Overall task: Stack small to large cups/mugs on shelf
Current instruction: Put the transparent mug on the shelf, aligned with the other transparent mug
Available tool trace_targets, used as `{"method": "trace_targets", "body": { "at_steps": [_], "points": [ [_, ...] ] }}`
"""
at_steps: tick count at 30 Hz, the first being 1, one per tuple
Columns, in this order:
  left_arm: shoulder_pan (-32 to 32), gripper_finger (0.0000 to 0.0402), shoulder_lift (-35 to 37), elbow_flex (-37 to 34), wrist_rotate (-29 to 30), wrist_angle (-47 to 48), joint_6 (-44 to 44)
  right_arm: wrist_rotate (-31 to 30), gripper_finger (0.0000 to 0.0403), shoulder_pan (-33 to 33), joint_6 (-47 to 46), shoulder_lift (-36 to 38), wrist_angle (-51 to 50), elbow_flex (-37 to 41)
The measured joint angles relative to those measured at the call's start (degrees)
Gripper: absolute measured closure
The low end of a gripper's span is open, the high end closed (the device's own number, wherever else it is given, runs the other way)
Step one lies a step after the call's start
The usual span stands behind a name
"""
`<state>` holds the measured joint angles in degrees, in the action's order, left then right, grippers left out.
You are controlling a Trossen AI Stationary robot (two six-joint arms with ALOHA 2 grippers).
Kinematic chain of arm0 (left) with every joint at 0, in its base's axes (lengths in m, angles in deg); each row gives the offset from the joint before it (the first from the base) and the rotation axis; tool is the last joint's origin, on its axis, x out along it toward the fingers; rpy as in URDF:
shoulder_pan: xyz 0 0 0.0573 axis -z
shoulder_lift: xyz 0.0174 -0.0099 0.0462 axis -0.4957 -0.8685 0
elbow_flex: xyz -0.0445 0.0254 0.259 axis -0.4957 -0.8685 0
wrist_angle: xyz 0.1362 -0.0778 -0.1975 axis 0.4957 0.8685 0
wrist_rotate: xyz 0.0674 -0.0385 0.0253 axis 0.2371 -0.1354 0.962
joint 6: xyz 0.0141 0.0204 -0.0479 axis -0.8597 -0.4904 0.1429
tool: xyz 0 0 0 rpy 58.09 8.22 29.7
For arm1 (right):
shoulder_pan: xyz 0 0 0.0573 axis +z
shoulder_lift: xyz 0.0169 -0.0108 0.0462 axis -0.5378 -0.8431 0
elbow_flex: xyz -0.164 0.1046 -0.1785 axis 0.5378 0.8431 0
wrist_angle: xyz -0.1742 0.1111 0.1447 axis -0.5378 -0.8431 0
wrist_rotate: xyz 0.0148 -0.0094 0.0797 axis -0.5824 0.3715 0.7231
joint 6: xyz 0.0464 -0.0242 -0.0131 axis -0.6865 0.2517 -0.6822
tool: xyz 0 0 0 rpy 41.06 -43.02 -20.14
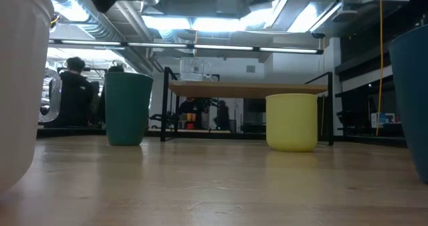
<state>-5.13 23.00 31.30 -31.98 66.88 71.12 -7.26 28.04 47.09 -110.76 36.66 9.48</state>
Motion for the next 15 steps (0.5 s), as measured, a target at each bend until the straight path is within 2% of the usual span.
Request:
{"method": "trace_targets", "body": {
  "at_steps": [5,9,15],
  "points": [
    [5.6,0.0195,-2.7,0.0,1.1,2.1,6.0,4.9,0.019,0.0,-0.3,-1.0,7.0,4.2],
    [9.9,0.0195,-4.2,0.0,1.1,4.1,14.3,9.5,0.019,0.0,-0.3,-2.2,8.1,5.7],
    [15.1,0.0195,-6.6,0.0,1.0,6.8,27.2,10.0,0.019,0.3,0.4,-4.7,8.0,5.8]
  ]
}}
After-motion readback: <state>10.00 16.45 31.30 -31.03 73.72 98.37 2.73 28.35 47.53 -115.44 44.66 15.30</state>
